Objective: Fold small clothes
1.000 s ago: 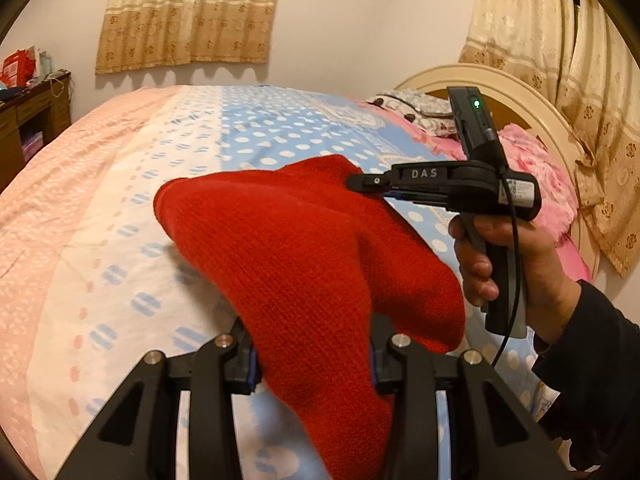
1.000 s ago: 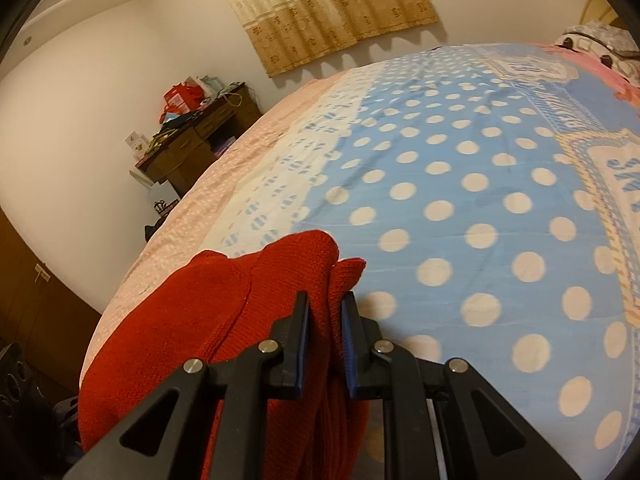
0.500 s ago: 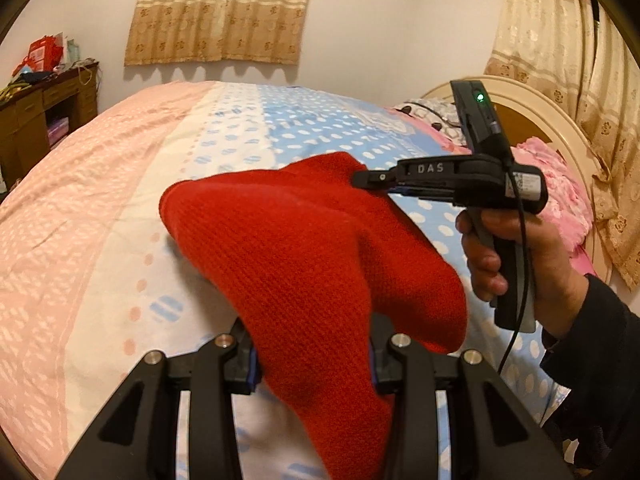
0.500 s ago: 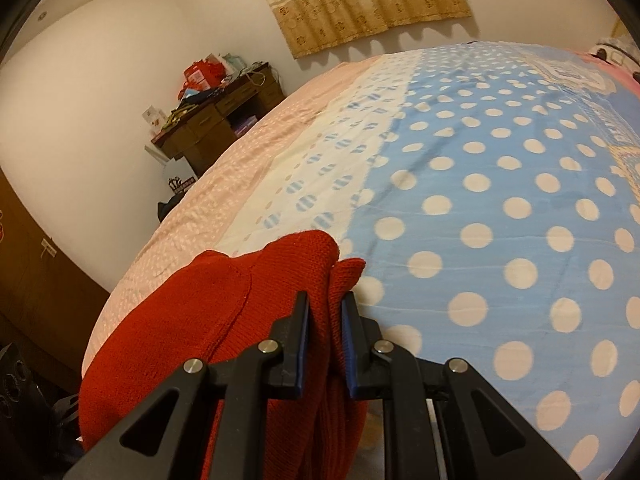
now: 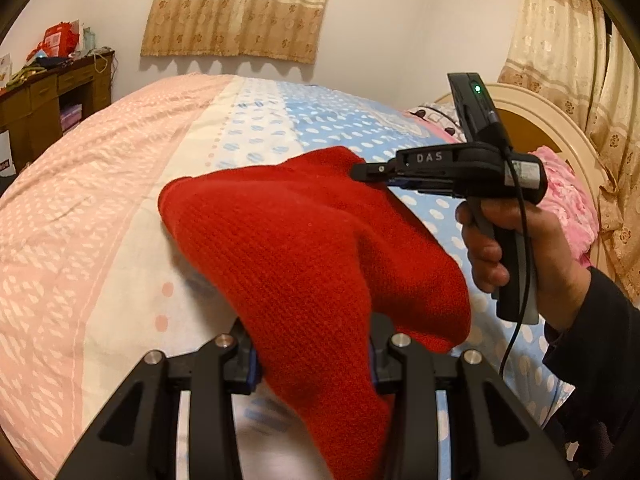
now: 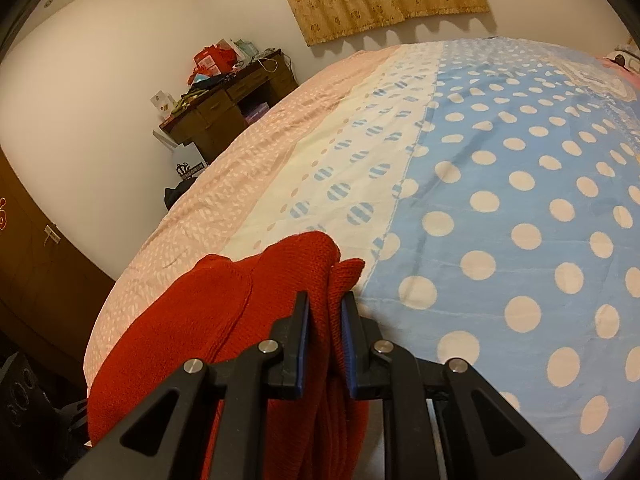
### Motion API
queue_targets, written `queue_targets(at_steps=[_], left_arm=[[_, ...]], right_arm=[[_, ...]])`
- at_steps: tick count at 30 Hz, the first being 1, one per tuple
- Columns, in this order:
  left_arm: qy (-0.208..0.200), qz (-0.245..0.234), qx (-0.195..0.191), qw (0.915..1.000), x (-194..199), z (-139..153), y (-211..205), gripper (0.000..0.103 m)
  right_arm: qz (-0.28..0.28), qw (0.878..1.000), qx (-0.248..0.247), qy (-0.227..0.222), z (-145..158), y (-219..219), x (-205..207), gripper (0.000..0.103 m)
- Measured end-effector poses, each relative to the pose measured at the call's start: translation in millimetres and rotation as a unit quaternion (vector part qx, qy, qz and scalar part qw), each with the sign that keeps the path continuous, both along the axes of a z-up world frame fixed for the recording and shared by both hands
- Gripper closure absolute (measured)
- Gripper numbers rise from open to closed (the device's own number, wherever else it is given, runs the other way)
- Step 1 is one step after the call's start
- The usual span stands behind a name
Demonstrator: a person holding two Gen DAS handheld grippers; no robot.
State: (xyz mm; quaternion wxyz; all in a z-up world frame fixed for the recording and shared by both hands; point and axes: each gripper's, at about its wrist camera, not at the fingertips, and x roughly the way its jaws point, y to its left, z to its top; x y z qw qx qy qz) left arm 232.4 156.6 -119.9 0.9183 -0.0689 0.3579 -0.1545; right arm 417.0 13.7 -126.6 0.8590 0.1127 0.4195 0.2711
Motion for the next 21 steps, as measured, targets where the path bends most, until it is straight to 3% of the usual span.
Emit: queue_targets(at_steps=[9, 14, 21], left_arm=[[0.023, 0.005, 0.005, 0.9997, -3, -24, 5, 0.062], [0.034, 0.019, 0.009, 0.9992, -5, -31, 8, 0.050], [0.034, 0.025, 0.014, 0.9990, -9, -33, 11, 0.045]], right_arm=[[0.005, 1.000, -0.011, 0.022, -17, 11, 7, 0.088], [-0.004, 0.999, -0.020, 0.033, -29, 12, 13, 0.088], [-0.008, 0.999, -0.024, 0.040, -38, 13, 15, 0.088]])
